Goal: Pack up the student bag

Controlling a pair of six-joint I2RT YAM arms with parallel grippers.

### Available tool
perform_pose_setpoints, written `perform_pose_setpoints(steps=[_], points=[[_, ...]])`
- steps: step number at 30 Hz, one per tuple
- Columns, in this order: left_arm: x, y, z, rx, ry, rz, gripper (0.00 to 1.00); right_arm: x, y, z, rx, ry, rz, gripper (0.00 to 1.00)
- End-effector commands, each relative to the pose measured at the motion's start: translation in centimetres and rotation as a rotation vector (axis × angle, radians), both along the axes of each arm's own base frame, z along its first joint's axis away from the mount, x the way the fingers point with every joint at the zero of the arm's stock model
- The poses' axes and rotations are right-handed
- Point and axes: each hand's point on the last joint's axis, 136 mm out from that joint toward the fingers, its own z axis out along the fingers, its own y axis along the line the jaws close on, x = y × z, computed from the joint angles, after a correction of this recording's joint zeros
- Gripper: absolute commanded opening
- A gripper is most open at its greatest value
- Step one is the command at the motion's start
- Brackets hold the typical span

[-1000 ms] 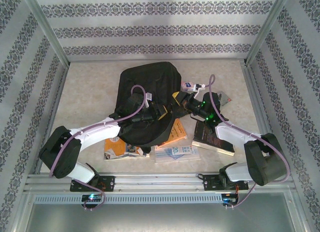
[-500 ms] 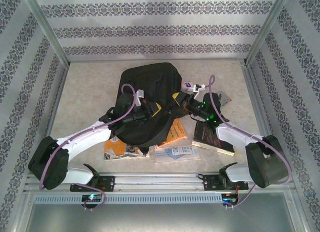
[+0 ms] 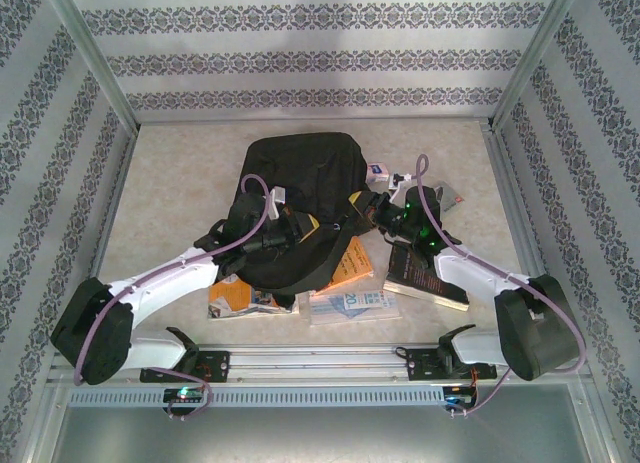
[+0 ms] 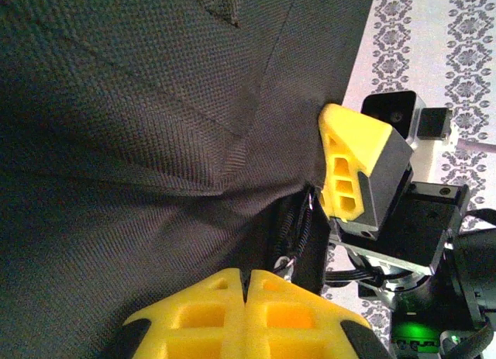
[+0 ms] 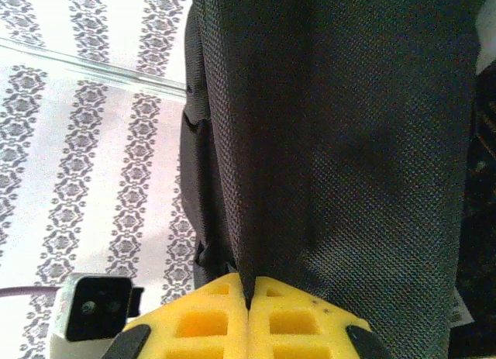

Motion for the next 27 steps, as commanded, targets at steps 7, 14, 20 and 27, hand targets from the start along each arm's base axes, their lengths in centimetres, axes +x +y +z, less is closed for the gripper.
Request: perform_pose_setpoints(steps=[7, 14, 20, 27], points=[[-2.0, 1.2, -1.5, 0.071, 0.005, -0.057, 0.0, 1.6, -1.6, 0.7, -0.137, -0.05, -0.062, 0.0], [-3.7, 1.5, -2.5, 0.139, 0.026, -0.137, 0.0, 2.7, -2.2, -0.7, -0.23, 0.005, -0.074, 0.0], [-4.6, 2.1, -2.1, 0.187, 0.017, -0.176, 0.0, 4.2, -3.0, -2.8, -0.295, 0.093, -0.097, 0.0], [-5.9, 2.4, -2.8, 0.223, 0.033, -0.224, 0.0, 5.8, -3.6, -3.6, -0.389, 0.127, -0.098, 0.0]])
